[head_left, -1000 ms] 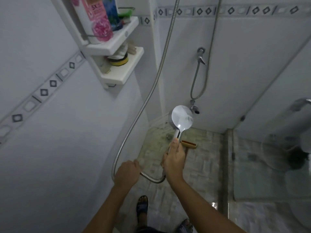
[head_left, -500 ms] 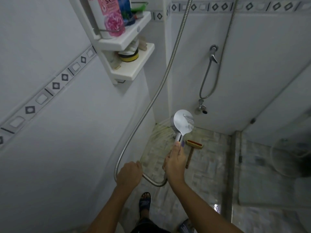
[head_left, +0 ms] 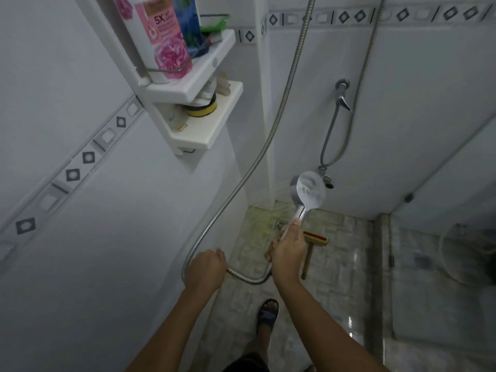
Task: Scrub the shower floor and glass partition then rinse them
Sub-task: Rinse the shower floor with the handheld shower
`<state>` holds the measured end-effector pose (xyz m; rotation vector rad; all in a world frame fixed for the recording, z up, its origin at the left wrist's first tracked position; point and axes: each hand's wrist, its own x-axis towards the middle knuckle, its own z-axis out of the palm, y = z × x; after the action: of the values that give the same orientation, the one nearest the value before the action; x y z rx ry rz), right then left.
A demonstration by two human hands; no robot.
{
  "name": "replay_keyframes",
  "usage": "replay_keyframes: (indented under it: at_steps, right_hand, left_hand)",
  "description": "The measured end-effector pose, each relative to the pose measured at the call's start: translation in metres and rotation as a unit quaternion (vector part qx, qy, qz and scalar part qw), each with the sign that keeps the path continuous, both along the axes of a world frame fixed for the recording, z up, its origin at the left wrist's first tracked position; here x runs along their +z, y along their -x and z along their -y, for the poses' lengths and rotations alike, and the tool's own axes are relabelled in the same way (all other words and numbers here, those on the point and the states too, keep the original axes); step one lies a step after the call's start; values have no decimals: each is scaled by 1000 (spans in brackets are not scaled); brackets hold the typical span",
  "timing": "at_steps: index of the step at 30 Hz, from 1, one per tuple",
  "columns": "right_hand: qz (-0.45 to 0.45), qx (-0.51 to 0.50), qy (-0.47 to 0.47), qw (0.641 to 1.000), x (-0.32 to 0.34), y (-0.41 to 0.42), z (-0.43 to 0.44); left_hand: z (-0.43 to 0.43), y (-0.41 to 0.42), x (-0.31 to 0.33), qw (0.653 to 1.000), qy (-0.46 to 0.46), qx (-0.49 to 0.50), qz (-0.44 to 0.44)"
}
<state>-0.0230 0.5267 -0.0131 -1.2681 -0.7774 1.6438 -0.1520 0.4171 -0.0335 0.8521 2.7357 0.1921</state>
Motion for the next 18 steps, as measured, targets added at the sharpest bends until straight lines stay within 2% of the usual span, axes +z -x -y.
replay_keyframes:
  at_steps: [5,8,13,18]
  right_hand:
    - [-2,-38,0,999,3,34,-44]
    - [-2,-57,3,998,5,52,-66]
    - [-2,-97,-11,995,3,80,-100]
    - [59,-101,-33,993,-8,103,-115]
  left_hand:
    - [-50,44,-1,998,-3,-55,-16]
    - [-77,62,0,999,-27,-42,-6]
    - [-110,90,-1,996,-35,-79,-7]
    - [-130,110,1,996,-27,-84,7]
